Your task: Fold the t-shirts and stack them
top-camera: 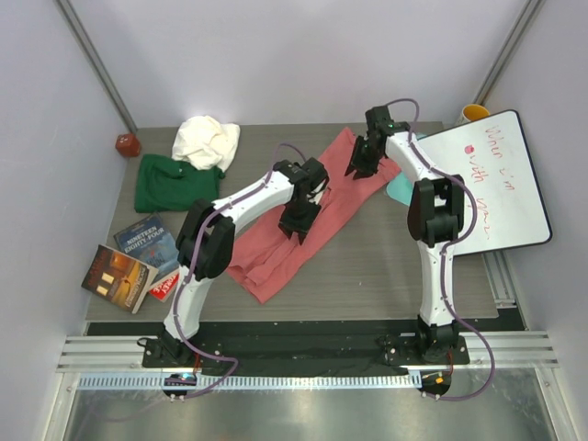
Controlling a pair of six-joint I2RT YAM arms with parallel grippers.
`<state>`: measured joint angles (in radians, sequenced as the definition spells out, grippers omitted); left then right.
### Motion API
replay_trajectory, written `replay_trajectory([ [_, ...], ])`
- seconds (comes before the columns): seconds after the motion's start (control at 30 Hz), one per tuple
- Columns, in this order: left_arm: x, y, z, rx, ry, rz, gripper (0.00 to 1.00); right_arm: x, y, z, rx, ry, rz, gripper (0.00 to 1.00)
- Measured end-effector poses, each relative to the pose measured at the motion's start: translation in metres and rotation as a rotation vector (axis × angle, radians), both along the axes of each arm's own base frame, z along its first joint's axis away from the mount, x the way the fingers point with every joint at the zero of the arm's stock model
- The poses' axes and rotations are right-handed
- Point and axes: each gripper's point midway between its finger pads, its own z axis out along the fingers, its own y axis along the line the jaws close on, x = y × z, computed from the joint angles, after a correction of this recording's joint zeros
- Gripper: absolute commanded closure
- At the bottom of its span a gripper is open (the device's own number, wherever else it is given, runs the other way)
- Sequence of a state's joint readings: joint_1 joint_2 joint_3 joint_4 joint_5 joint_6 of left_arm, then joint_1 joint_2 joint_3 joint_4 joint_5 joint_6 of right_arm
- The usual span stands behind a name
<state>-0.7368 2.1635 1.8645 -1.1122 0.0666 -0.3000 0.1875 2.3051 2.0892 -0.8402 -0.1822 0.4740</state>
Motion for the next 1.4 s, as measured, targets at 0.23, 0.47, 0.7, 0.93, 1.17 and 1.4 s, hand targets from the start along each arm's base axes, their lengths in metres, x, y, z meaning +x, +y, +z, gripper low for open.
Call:
replay_trajectory([
  [0.23,-0.011,0.020,-0.021,0.061,0.044,-0.007,0.61,-0.052,0.030,-0.048,-0.014,0.157,0.078,0.64],
  [0.47,-0.009,0.019,-0.020,0.057,0.039,-0.008,0.60,-0.066,0.048,-0.050,-0.018,0.160,0.120,0.65],
  [0.7,-0.006,0.015,-0.014,0.042,0.025,-0.008,0.60,-0.069,0.048,-0.054,-0.020,0.165,0.122,0.65],
  [0.93,-0.011,0.010,-0.010,0.010,0.042,-0.013,0.62,-0.073,0.047,-0.061,-0.022,0.177,0.122,0.66],
  [1.17,-0.016,0.005,-0.010,-0.004,0.057,-0.026,0.62,-0.073,0.047,-0.062,-0.010,0.176,0.122,0.67],
  [1.4,-0.023,0.006,-0.016,-0.002,0.082,-0.030,0.63,-0.073,0.047,-0.062,-0.008,0.174,0.123,0.67],
])
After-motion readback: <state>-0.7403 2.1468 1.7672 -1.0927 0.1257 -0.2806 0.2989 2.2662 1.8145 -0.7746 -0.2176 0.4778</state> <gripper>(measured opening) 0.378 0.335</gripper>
